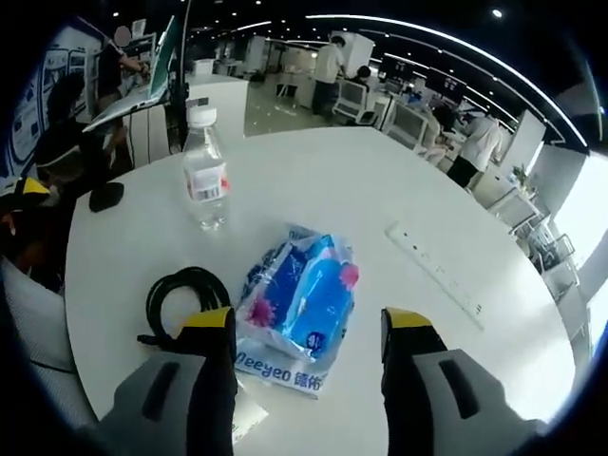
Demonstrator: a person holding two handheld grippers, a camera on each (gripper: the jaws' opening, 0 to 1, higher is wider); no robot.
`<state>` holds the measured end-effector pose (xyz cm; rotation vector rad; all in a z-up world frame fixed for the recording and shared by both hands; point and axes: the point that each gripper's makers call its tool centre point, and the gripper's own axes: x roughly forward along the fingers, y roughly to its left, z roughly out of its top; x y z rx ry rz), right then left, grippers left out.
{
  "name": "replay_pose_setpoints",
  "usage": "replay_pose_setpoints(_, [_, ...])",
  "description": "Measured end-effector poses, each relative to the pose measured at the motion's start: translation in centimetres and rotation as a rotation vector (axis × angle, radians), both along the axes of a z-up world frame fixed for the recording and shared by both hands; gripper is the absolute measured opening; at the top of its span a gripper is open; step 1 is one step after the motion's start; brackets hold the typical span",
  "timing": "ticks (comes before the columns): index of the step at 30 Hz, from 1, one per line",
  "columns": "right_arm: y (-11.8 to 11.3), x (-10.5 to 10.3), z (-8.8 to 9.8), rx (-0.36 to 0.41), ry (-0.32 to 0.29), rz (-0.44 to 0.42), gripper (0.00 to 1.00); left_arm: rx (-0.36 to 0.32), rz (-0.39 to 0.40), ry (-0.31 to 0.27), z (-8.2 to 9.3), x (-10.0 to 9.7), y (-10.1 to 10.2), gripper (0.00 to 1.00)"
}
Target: Arrange the tabletop items into an orderly group along one side of the table until the central work area is clear of visible clutter.
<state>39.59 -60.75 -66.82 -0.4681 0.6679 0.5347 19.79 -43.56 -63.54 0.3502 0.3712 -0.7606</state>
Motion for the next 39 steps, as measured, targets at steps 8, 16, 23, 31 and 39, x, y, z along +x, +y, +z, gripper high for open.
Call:
replay_pose_setpoints(8, [0.1,1.0,-1.1,0.007,0.026,0.007,0.60,0.006,0.013,0.003,0.1,0.1,0.0,1.00])
replay_pose_setpoints(16, [-0.6,2.3,-1.3,0.027,0.054,-0.008,0.58,0.010,0.031,-0.007,0.6,0.5,0.0,1.00])
replay_pose_setpoints(23, [-0.4,3.5,-1.4,0.035,0.062,-0.019,0.55,0.013,0.049,-0.007,0.6,0.6,0.1,1.00])
replay_pose_setpoints(31, [0.0,3.8,-1.9,0.044,0.070,-0.022,0.50,0.015,0.055,0.004,0.4,0.4,0.1,1.00])
replay_pose_setpoints(39, [0.4,4.3,-3.3,0.042,0.096,-0.024,0.44,0.014,0.072,0.009,0.3,0.4,0.3,1.00])
